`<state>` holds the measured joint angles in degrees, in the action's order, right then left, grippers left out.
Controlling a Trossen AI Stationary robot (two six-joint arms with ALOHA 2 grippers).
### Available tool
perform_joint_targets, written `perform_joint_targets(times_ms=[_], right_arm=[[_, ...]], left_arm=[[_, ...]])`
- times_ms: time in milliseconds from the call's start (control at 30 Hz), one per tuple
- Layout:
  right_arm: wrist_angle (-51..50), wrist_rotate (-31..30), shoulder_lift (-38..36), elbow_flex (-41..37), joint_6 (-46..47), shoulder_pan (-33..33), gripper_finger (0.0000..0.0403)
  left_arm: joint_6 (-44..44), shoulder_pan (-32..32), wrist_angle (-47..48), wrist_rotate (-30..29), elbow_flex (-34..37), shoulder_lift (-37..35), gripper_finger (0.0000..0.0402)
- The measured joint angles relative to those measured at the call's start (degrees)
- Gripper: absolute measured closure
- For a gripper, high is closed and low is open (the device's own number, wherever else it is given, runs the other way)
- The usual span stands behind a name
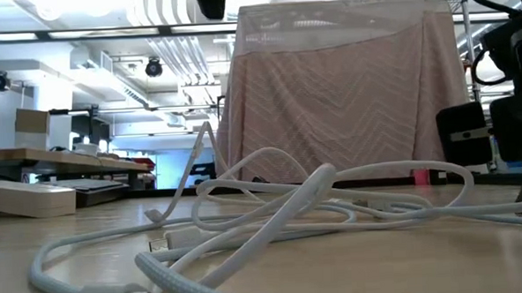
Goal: Insert USB
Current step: Insert the white charger adapter into the bottom black outlet extension
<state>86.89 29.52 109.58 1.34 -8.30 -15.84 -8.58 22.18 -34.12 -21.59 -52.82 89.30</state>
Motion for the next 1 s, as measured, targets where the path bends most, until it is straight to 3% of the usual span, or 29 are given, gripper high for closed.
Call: perform_joint_targets(times_ms=[200, 400, 533, 733, 1000], right_arm=[[0.17, 1.07, -1.23, -0.1, 4.26, 0.11, 0.029], [-1.9, -1.76, -4.0, -0.28, 9.62, 0.11, 0.0201], [-2.75, -2.6, -6.85, -0.04, 12.49, -0.07, 0.0167], [-3.44, -5.67, -12.73, 0.13, 13.04, -0.15, 0.0151], [-18.42, -8.68, -19.87, 2.35, 17.32, -0.23, 0.014]], left_arm=[[-2.31, -0.35, 2.01, -0.41, 0.02, 0.0, 0.0288], [-3.1, -0.34, 2.08, -0.38, 0.02, 0.0, 0.0288], [-3.1, -0.63, 2.21, -0.38, 0.04, -0.04, 0.0288], [-1.05, -1.05, 6.43, -0.38, 0.02, -1.49, 0.0288], [0.1, -2.1, 10.62, -0.38, 0.02, -1.85, 0.0288]])
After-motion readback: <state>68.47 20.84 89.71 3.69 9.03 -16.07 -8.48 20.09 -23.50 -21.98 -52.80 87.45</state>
